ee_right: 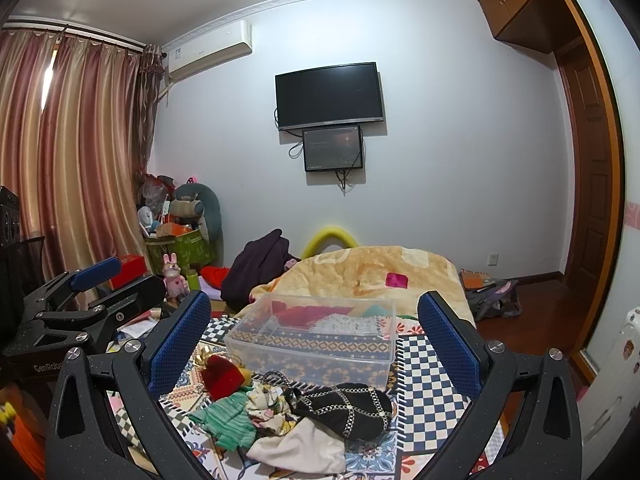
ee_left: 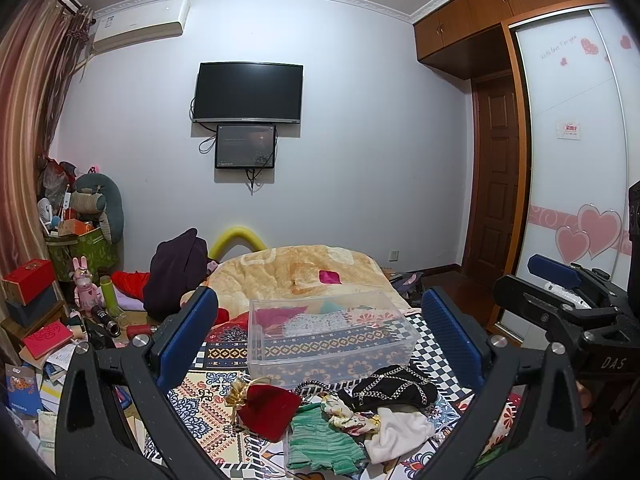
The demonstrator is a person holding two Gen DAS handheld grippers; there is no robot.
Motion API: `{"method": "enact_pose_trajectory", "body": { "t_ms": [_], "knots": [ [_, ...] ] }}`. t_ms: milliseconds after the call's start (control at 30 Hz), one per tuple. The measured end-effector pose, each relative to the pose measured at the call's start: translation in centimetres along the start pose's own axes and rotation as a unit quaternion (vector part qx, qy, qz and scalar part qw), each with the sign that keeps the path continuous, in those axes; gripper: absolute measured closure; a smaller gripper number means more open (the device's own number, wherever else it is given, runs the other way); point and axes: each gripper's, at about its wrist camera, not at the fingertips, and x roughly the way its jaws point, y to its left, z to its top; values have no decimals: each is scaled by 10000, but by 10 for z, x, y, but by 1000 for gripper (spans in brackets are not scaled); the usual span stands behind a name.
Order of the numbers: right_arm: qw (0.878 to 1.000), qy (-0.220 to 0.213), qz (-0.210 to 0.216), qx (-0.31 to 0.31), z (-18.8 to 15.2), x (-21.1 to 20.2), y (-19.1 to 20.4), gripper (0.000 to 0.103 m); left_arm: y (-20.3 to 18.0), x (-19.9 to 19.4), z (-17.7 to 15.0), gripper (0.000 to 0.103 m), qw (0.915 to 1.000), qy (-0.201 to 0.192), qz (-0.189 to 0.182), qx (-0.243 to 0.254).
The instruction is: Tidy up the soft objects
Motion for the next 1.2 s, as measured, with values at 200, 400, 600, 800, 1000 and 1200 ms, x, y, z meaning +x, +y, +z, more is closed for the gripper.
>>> {"method": "enact_pose_trajectory", "body": {
  "t_ms": [200,400,600,800,1000,1200],
  "knots": [
    [10000,-7,16,-9,1,0,1,0,-1,0,1,0,10000,0,-1,1],
    [10000,-6,37,-40,1,-1,3,0,-1,0,2,0,10000,6,-15,-18],
    [10000,19,37,-36,-1,2,3,0,0,3,0,0,10000,57,-25,-31],
    [9999,169,27,12,-9,13,-1,0,2,14,-8,0,9997,221,1,-62],
    [9990,437,15,64,-22,28,-8,0,8,30,-23,0,9987,488,35,-103],
    [9958,898,30,182,-42,50,-18,0,16,56,-46,0,9949,983,92,-190]
  ]
}}
